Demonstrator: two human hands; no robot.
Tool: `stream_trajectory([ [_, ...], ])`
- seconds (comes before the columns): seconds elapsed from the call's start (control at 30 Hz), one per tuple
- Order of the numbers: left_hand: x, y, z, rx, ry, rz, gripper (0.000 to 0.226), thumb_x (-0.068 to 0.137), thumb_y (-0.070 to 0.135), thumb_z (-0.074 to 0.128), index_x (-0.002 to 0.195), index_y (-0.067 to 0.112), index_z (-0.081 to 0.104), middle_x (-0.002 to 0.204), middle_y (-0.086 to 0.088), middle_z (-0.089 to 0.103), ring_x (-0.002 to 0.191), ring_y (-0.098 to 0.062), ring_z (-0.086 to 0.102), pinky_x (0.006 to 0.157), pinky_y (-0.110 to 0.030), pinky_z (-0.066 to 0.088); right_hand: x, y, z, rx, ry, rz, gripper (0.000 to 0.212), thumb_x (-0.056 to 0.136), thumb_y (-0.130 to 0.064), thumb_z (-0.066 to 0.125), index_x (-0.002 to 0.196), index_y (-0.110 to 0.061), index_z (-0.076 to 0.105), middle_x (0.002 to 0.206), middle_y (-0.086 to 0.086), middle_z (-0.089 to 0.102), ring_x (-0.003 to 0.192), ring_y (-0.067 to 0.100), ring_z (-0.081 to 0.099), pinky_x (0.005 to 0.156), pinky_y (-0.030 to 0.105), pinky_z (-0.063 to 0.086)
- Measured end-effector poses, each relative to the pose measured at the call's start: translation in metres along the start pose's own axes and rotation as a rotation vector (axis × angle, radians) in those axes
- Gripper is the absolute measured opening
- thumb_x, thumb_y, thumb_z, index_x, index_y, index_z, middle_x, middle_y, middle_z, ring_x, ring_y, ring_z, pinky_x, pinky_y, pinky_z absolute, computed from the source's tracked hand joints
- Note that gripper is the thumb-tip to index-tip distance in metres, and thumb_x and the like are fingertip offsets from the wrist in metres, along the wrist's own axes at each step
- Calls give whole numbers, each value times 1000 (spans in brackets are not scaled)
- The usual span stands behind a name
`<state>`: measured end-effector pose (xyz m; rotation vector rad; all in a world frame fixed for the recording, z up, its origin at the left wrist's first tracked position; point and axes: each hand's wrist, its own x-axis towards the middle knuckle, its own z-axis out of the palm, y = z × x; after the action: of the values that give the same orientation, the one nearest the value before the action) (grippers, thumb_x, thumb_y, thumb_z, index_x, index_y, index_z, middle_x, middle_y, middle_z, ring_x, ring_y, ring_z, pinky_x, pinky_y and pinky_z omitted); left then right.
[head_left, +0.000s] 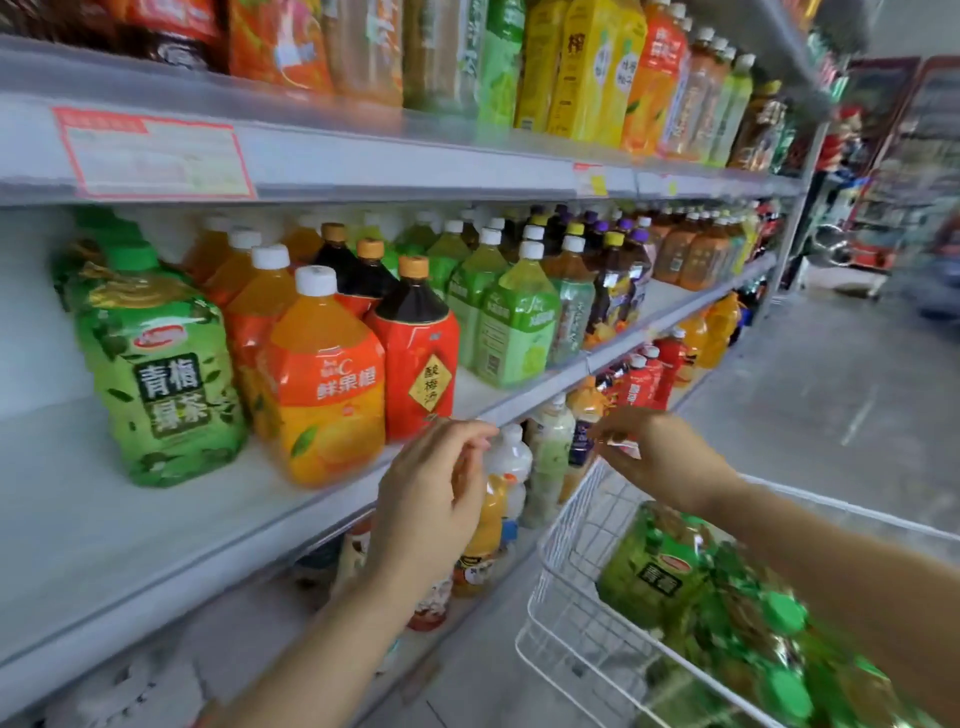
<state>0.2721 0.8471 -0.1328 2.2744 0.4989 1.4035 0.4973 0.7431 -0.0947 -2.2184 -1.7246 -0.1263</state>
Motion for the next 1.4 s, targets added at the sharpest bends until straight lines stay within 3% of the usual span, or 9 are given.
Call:
stream_trajectory([
  [0.13, -9, -1, 59, -38, -215, -84, 19, 89, 16, 54, 103, 25, 64, 99, 18, 61, 93, -1, 57, 79, -15, 44, -29, 66, 3, -101, -225, 294, 36, 90, -35, 57, 124, -23, 56, 125, 0, 59, 106, 16, 58, 89, 29, 47],
  [0.3, -22, -6, 98, -126, -411, -155, 22, 91, 14, 55, 108, 27, 64, 106, 17, 60, 99, 6, 52, 79, -4, 39, -41, 102, 35, -76, -355, 395, 58, 87, -54, 53, 135, -24, 41, 128, 6, 53, 110, 21, 53, 95, 35, 44],
  [0.53, -34, -8, 116, -101, -486, -120, 27, 96, 14, 44, 108, 23, 66, 93, 32, 52, 100, 21, 43, 80, 0, 33, -37, 103, 69, 87, -223, 449, 33, 86, -50, 57, 100, -26, 40, 91, -1, 56, 72, 13, 58, 55, 25, 47],
  [0.67, -33, -6, 109, -88, -549, -132, 27, 97, 12, 43, 112, 22, 64, 96, 23, 57, 103, 22, 40, 80, -1, 33, -40, 92, 64, -31, -193, 440, 31, 90, -54, 47, 93, -24, 40, 80, 0, 61, 69, 15, 58, 56, 32, 51],
  [0.87, -25, 15, 80, -84, -654, -225, 25, 94, 24, 54, 116, 37, 55, 109, 29, 47, 103, 11, 47, 81, 0, 35, -35, 53, 11, -65, -39, 266, 28, 84, -51, 55, 83, -25, 46, 67, -8, 56, 59, 10, 55, 48, 25, 40],
  [1.07, 19, 63, 16, -355, -338, -215, 36, 87, 28, 64, 111, 46, 45, 116, 19, 54, 107, 10, 49, 92, -15, 38, -21, -25, -93, 284, 232, -52, 21, 78, -26, 72, 71, -17, 53, 52, -7, 51, 45, 6, 46, 45, 20, 37],
  [1.2, 37, 83, -42, -373, -294, -183, 58, 74, 64, 63, 122, 58, 31, 131, 29, 41, 121, 11, 40, 97, -19, 38, -21, -93, -130, 529, 216, -257, 20, 78, -19, 72, 76, -8, 56, 54, -5, 53, 47, 3, 45, 46, 15, 37],
  [1.3, 29, 84, -83, -438, -245, -173, 69, 64, 63, 67, 125, 54, 36, 129, 32, 46, 122, 7, 44, 98, -22, 40, -21, -139, -133, 631, 214, -388, 27, 74, -28, 70, 77, -6, 56, 65, 20, 56, 53, 8, 46, 49, 19, 37],
  [1.4, 10, 78, -120, -484, -225, -192, 71, 56, 68, 74, 119, 59, 42, 125, 26, 56, 119, 1, 52, 95, -19, 42, -16, -178, -119, 725, 170, -506, 26, 77, -31, 75, 74, -14, 56, 66, 14, 54, 56, 8, 47, 51, 20, 38],
])
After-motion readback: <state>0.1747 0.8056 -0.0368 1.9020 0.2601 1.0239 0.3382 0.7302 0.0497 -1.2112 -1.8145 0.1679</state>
